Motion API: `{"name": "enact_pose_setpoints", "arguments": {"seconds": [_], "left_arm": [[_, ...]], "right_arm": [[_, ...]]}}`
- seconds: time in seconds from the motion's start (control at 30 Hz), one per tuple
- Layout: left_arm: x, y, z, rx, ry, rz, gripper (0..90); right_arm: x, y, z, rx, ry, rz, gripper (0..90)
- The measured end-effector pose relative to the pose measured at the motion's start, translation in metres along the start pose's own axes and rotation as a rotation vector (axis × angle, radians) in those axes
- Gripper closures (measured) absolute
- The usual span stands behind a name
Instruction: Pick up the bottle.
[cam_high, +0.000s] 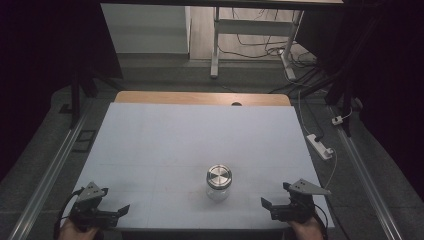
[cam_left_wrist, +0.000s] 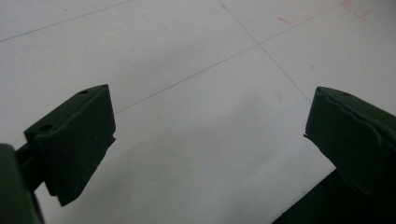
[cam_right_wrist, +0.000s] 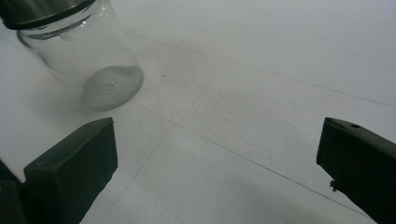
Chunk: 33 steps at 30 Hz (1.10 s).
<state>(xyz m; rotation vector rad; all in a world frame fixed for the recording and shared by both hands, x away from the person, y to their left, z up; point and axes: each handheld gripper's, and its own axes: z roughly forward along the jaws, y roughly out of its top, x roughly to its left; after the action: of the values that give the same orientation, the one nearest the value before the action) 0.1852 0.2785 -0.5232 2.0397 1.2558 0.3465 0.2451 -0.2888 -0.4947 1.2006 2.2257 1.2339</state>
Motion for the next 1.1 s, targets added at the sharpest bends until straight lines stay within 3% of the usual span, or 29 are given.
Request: {"name": "enact_pose_setpoints", "arguments": {"seconds": [0.17, 0.63, 1.1], "left_arm": [[-0.0030, 0.0010, 0.0014, 0.013, 0.003, 0.022, 2.9], [-0.0031, 0.0004, 0.0006, 0.007, -0.012, 0.034, 2.7], [-0.0029, 0.0002, 0.0001, 0.002, -0.019, 0.036, 2.6]], "right_arm": [[0.0022, 0.0005, 0.0016, 0.017, 0.009, -0.025, 0.0], [0.0031, 0.0014, 0.0040, 0.042, 0.044, -0.049, 0.0], [0.0097, 0.0056, 0.0030, 0.013, 0.087, -0.074, 0.0]]}}
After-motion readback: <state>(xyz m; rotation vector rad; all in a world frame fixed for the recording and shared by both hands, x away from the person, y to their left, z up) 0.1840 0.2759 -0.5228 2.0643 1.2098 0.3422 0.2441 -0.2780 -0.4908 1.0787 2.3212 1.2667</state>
